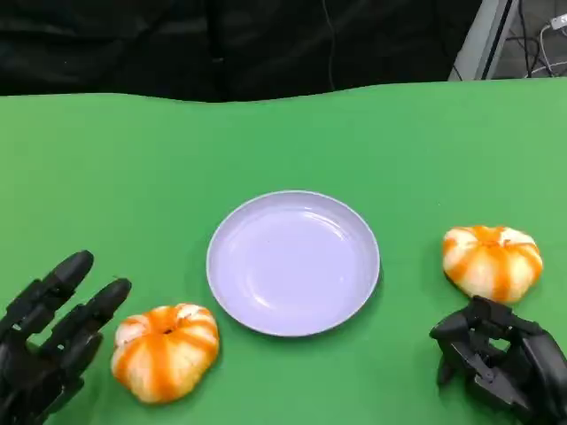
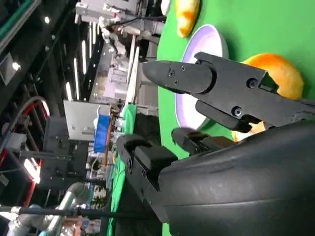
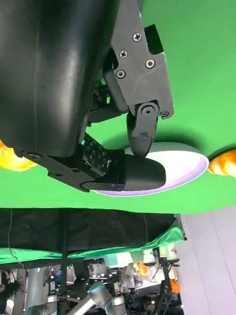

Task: Grasp the bread from the table and place it into the plate.

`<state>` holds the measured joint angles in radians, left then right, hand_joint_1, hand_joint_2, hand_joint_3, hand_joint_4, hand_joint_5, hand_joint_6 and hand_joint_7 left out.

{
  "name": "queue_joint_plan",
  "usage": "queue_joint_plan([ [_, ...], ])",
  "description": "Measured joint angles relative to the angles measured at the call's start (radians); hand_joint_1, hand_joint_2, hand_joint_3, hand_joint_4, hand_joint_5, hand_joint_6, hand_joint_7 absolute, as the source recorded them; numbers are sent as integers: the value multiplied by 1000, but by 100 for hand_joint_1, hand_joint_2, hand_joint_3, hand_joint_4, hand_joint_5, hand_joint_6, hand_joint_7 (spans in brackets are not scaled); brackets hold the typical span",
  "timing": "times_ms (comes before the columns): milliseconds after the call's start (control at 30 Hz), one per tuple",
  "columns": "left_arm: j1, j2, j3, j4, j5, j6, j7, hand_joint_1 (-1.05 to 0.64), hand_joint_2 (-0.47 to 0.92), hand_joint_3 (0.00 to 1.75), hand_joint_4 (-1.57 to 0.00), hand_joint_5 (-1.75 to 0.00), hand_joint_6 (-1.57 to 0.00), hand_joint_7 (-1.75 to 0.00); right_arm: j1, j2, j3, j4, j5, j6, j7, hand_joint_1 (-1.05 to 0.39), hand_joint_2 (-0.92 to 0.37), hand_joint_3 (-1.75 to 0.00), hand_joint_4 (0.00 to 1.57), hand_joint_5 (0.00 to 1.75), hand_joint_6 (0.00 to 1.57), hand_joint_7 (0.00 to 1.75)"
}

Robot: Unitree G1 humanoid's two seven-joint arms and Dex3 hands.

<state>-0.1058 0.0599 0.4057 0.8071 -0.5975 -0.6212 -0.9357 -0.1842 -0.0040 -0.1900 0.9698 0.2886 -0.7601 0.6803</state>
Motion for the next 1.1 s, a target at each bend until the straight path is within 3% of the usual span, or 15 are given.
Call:
queue_joint_plan([
  [167, -6, 2, 11, 27, 35, -59, 0, -79, 92, 27, -34, 0, -27, 0, 0, 0, 0, 0, 0, 0, 0, -25, -92, -39, 69, 175, 81, 107],
  [367, -6, 22, -17, 37, 180, -170, 114, -91, 92, 20, -30, 0, -22, 0, 0, 0, 0, 0, 0, 0, 0, -25, -92, -39, 69, 175, 81, 106],
  [533, 7, 74, -68, 13, 420, -273, 309, -99, 92, 17, -33, -1, -36, -5, -1, 0, 1, 0, -2, 0, -2, -25, -92, -39, 69, 175, 81, 106],
  [633, 30, 122, -108, -45, 592, -300, 451, -98, 92, 30, -39, -2, -42, -4, -1, 0, 1, 0, -3, 0, -5, -26, -92, -39, 68, 174, 81, 106],
  [900, 118, 203, -229, -255, 953, -199, 732, -99, 92, 37, -51, -4, -49, -3, -1, 0, 2, -1, -3, 0, -4, -25, -92, -39, 67, 175, 81, 106],
  [1100, 171, 239, -302, -433, 1074, -65, 810, -101, 92, 49, -52, -2, -47, -1, -1, 0, 2, -1, -3, 0, -4, -25, -92, -38, 68, 174, 82, 105],
])
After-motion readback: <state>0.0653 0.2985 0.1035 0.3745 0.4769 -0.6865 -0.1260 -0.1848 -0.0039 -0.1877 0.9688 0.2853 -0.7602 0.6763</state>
